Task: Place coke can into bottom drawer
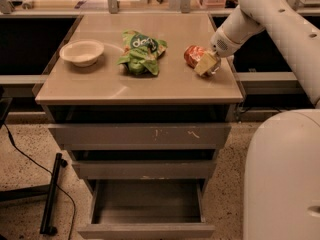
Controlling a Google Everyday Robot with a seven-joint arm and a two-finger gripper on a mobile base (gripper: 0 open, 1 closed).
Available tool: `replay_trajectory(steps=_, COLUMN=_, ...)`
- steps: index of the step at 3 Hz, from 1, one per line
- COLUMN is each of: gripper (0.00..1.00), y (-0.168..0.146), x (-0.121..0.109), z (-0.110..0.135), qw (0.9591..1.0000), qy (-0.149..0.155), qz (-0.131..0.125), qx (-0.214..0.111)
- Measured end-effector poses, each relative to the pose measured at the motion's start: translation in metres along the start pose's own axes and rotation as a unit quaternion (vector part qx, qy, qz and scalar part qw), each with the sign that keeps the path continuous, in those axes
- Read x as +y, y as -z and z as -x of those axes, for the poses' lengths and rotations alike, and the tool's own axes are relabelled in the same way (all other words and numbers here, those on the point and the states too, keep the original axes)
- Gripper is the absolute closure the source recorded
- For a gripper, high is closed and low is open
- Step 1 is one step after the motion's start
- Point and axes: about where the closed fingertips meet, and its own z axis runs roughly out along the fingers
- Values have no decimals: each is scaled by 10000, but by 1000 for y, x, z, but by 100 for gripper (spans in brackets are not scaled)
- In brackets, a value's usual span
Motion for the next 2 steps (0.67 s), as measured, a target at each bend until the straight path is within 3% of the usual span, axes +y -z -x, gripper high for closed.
replay_trajectory(steps=1, gripper=100, y=24, x=16, z=-19, qw=9993, qy=24, qz=362, qx=-31)
replay_trajectory(steps=2, gripper=100, y=60, x=35, z=-50, qw=9976, qy=-203, qz=649, qx=-91)
